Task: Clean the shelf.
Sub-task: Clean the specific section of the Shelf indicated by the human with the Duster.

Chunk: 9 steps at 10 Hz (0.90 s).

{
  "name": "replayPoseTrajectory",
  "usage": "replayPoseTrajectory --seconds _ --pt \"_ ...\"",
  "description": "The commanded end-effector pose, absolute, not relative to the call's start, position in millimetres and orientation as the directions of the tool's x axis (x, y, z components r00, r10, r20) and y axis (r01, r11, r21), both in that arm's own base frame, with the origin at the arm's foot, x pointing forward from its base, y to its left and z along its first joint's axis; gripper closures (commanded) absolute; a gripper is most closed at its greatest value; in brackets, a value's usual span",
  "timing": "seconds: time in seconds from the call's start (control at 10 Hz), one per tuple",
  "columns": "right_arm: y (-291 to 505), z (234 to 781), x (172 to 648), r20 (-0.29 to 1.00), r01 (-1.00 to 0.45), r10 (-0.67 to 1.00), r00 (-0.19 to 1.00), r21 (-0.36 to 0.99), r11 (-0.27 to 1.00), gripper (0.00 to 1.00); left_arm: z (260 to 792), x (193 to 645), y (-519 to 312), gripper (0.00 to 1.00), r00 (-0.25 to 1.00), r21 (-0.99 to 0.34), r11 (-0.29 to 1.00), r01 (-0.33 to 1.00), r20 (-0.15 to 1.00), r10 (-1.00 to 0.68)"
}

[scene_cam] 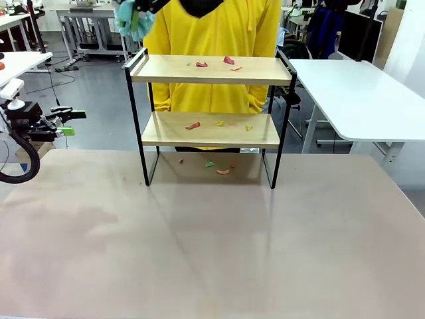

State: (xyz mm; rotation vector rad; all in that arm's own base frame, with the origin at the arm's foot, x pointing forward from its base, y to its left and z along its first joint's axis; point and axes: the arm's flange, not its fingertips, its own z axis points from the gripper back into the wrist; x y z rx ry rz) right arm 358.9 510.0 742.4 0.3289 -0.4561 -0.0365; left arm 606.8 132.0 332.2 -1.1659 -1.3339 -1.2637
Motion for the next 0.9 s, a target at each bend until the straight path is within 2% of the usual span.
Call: replayPoseTrajectory --seconds 0.0,0.3,0.8 --pt "562 772 381 0.42 0.03 -0.153 0.895 0.285 0.958 0.87 335 605 131 0.0 -0.134 0.133 0.015 0.991 0.99 0.046" --pt "574 751 397 0.44 0.051 -0.161 0.883 0.252 0.966 0.87 335 605 131 0.0 -0.134 0.133 0.015 0.991 0.99 0.046" --pt "556 698 416 0.369 0.052 -0.131 0.92 0.216 0.975 0.87 335 605 131 0.0 -0.134 0.133 0.015 0.991 0.99 0.046"
